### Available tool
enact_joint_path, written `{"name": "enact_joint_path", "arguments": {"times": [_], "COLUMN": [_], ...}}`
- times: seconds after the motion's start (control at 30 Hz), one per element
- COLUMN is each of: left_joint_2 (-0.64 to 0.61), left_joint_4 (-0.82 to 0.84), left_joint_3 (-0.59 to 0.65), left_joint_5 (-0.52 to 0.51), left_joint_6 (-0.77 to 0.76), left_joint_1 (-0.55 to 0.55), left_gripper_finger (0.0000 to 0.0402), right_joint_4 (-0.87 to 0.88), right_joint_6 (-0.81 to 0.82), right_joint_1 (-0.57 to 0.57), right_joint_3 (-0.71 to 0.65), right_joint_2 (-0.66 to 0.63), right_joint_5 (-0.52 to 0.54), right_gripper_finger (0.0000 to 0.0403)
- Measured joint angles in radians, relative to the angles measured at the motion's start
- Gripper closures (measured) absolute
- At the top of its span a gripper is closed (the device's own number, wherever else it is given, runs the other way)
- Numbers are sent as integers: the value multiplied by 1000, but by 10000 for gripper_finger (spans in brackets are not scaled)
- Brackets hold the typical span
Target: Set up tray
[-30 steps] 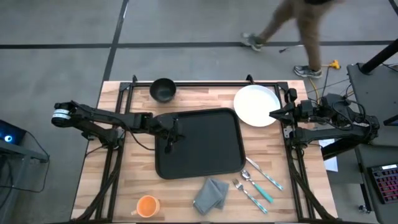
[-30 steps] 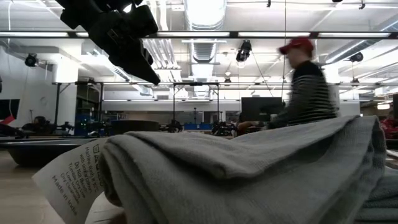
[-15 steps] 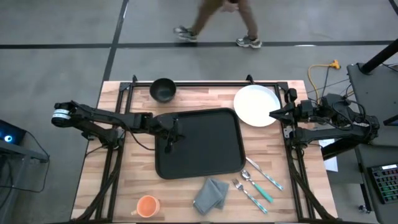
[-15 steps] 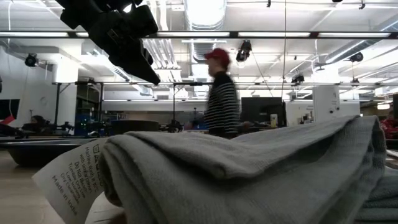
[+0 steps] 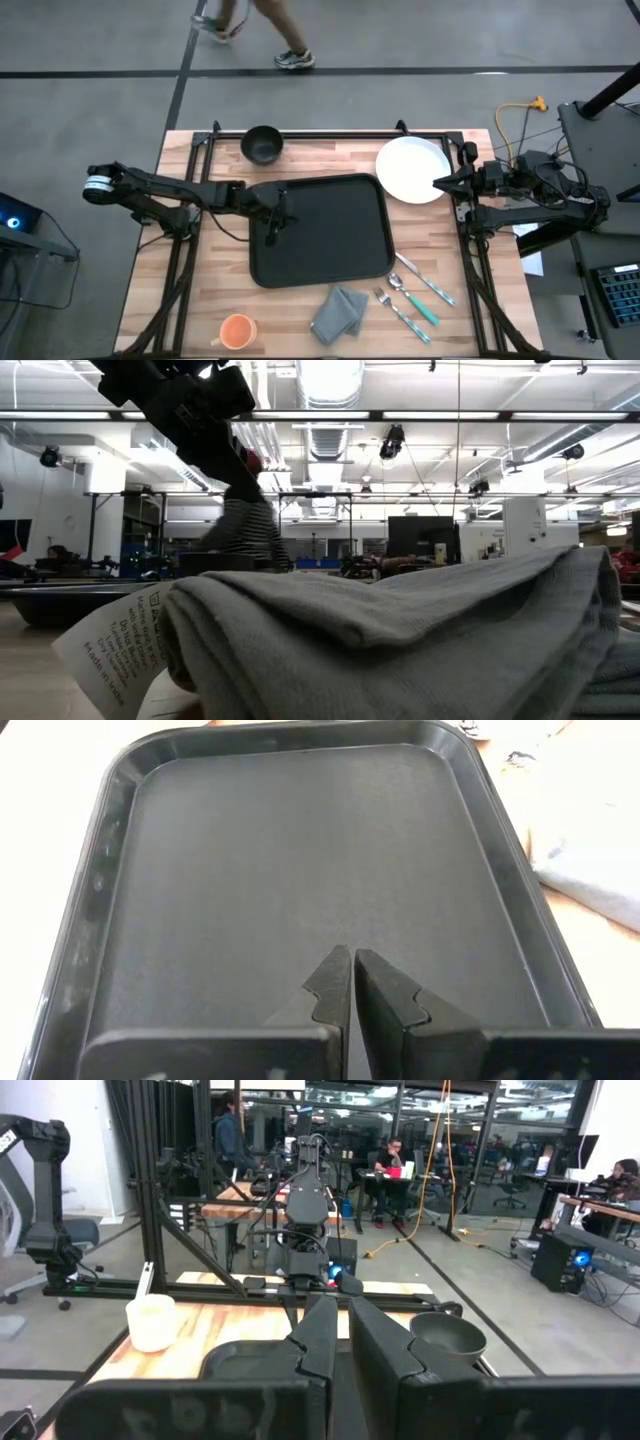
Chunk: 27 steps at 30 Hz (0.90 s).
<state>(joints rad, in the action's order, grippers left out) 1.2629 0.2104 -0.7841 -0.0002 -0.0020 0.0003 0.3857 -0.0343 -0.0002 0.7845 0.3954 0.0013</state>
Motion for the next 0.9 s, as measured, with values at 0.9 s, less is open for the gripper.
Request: {"name": "enact_joint_path", "arguments": {"times": [0.9], "left_joint_2": [0], "left_joint_4": [385], "left_joint_3": [-231], "left_joint_5": [333], "left_joint_6": [20], "left_joint_1": [-126], "left_gripper_finger": [401], "right_joint_4": [0], "right_joint_6": [-1], "right_joint_1": [0], "right_joint_3": [0], "right_joint_2": [0], "right_joint_5": [0], "right_gripper_finger": [380]}}
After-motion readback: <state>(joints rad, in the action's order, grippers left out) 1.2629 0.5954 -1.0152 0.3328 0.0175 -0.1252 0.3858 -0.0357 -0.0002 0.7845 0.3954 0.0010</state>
